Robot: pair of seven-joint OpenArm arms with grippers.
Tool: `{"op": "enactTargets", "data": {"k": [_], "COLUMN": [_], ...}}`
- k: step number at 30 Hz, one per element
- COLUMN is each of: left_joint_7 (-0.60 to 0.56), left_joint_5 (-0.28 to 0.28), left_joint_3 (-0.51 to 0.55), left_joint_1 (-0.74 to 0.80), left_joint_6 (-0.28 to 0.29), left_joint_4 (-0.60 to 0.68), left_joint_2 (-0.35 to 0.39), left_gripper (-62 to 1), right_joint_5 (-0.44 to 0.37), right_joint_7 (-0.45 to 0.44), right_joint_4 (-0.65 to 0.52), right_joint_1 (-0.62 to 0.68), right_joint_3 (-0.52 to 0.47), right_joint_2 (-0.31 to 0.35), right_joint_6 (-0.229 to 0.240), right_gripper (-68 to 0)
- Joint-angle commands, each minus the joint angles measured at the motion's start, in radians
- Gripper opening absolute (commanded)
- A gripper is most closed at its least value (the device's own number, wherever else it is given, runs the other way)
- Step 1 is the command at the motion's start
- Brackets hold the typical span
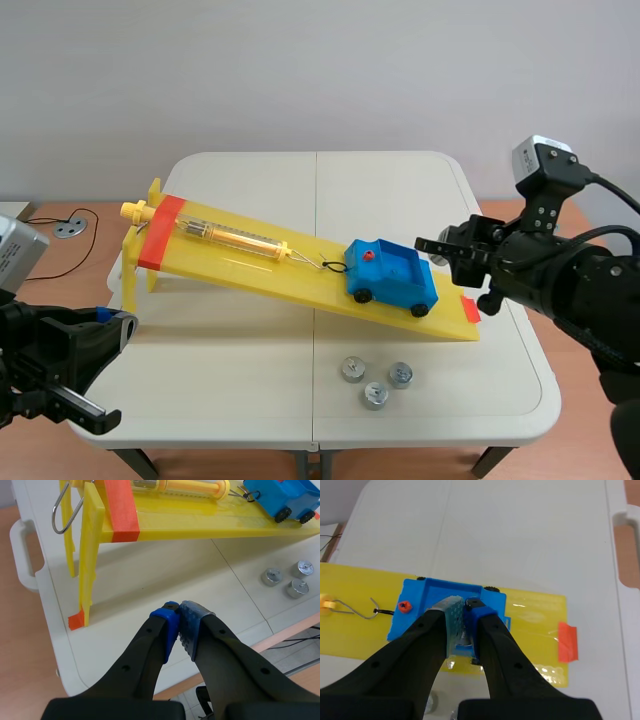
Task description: Place the four metal weights on the blue cart on the ramp.
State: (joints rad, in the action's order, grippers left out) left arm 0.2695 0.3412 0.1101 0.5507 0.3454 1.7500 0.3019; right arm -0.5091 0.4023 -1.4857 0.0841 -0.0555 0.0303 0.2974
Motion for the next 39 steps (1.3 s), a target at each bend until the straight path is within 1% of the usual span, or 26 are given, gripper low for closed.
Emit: {"op": "enactTargets", "data": {"k": [1,7,12,18,23,26,29,35,39], "left_joint_7": [-0.092,-0.092,-0.092,-0.092,-0.092,-0.092,-0.092,-0.092,-0.092], "left_joint_5": [0.058,0.058,0.058,0.058,0.058,0.058,0.058,0.058,0.058], "left_joint_3": [0.013,0.013,0.013,0.013,0.013,0.013,0.013,0.013,0.013], "left_joint_1": [-0.019,-0.019,-0.019,-0.019,-0.019,-0.019,-0.019,-0.019,-0.019], "left_joint_6": [0.033,0.033,0.033,0.033,0.033,0.033,0.033,0.033,0.033], "left_joint_4": [0.059,0.059,0.059,0.059,0.059,0.059,0.059,0.059,0.059], "left_joint_2": [-0.005,-0.005,-0.005,-0.005,-0.005,-0.005,-0.005,-0.005,-0.005], "left_gripper": [-58.0,-58.0,-58.0,-58.0,-58.0,-58.0,-58.0,-58.0,-58.0], "right_joint_5": [-0.071,-0.071,-0.071,-0.067,-0.036,-0.025,-0.013,-0.006,-0.006], "right_joint_7": [-0.138,-0.139,-0.137,-0.140,-0.165,-0.173,-0.195,-0.206,-0.211], "right_joint_4": [-0.088,0.011,0.090,0.165,0.187,0.187,0.187,0.187,0.187], "right_joint_1": [-0.110,-0.173,-0.230,-0.272,-0.289,-0.290,-0.289,-0.289,-0.289], "right_joint_3": [0.022,0.022,0.022,0.022,0.022,0.022,0.022,0.022,0.022], "right_joint_2": [0.002,-0.024,-0.044,-0.061,-0.063,-0.069,-0.073,-0.072,-0.072], "right_joint_6": [0.056,0.064,0.093,0.092,0.092,0.084,0.034,0.031,0.031], "right_gripper": [-66.9,-66.9,-66.9,-66.9,-66.9,-66.9,-66.9,-66.6,-57.7]}}
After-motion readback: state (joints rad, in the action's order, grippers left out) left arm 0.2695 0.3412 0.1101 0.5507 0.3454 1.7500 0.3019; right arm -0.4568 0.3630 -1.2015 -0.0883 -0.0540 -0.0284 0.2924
